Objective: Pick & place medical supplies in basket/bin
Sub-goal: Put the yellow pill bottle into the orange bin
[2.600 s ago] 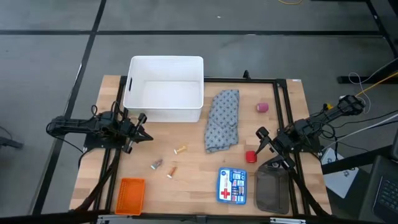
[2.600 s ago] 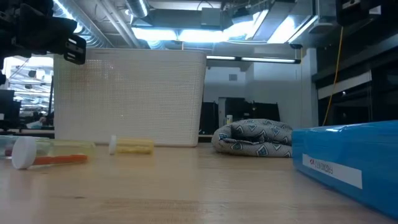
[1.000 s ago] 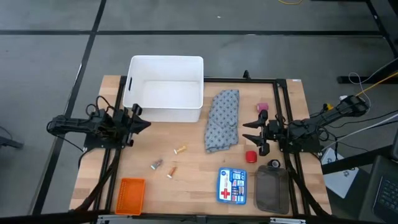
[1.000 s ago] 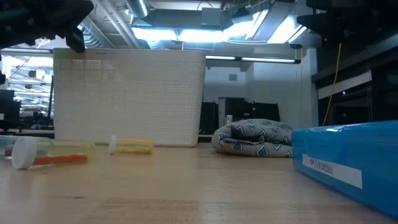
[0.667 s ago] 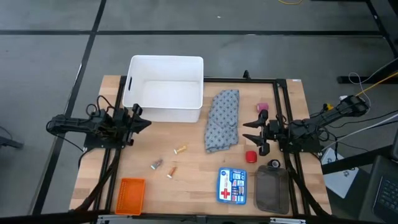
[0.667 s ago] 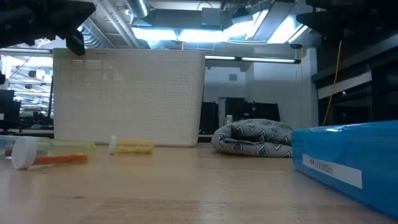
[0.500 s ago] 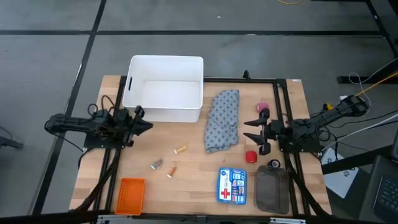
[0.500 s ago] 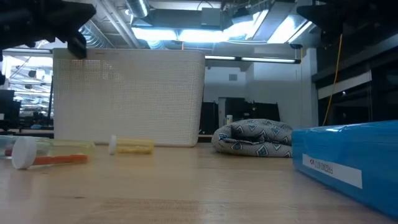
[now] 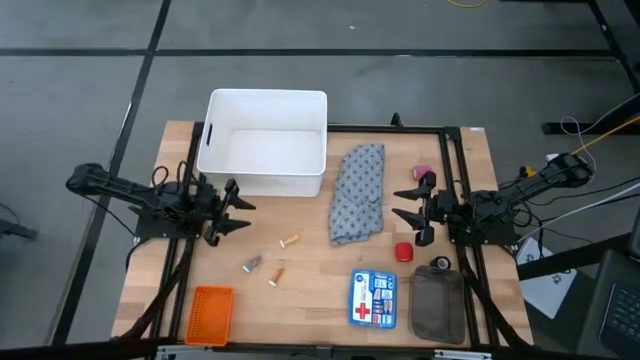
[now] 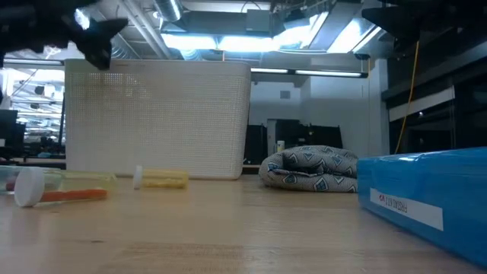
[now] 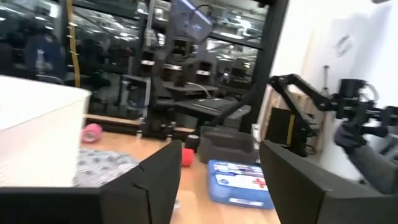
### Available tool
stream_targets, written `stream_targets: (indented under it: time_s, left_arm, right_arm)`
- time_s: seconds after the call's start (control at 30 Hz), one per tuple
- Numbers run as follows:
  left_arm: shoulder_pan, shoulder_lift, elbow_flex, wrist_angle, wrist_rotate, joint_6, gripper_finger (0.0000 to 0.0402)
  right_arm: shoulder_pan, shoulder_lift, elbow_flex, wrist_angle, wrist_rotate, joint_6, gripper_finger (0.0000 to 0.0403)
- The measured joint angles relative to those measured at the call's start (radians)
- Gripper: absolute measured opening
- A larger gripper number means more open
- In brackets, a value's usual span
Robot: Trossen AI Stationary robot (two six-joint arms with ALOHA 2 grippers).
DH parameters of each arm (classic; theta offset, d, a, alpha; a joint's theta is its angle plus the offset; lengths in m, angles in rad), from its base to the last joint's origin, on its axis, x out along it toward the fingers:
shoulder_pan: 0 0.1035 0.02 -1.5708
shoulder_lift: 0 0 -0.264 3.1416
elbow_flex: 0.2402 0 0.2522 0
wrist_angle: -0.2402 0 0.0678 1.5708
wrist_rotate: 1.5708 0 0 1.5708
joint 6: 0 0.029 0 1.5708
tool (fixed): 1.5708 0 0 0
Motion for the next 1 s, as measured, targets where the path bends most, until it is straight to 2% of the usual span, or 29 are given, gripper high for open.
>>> stream_targets:
  time_s: [0.1, 0.27, 0.5, 0.67, 0.77, 1.0]
  left_arm:
    - [-0.056, 0.087, 0.075, -0.065, -0.032, 0.024, 0.0222]
    - [-0.165, 0.309, 0.237, -0.187, -0.206, 0.091, 0.0212]
    - [-0.262, 0.621, 0.527, -0.542, -0.373, -0.012, 0.021]
    - [-0.306, 0.796, 0.713, -0.827, -0.43, -0.06, 0.021]
    - [-0.288, 0.872, 0.797, -0.964, -0.425, -0.181, 0.021]
    - [-0.223, 1.006, 0.864, -1.014, -0.406, -0.376, 0.021]
  right_arm:
    - [0.0, 0.0, 0.0, 0.0, 0.0, 0.0, 0.0212]
    - [0.0, 0.0, 0.0, 0.0, 0.0, 0.001, 0.0212]
    - [0.0, 0.0, 0.0, -0.005, -0.001, 0.003, 0.0212]
    - [0.0, 0.001, 0.0, -0.023, -0.008, 0.004, 0.0212]
    - [0.0, 0.001, 0.0, -0.026, -0.008, 0.016, 0.0212]
    - [0.0, 0.001, 0.0, -0.026, -0.008, 0.029, 0.0212]
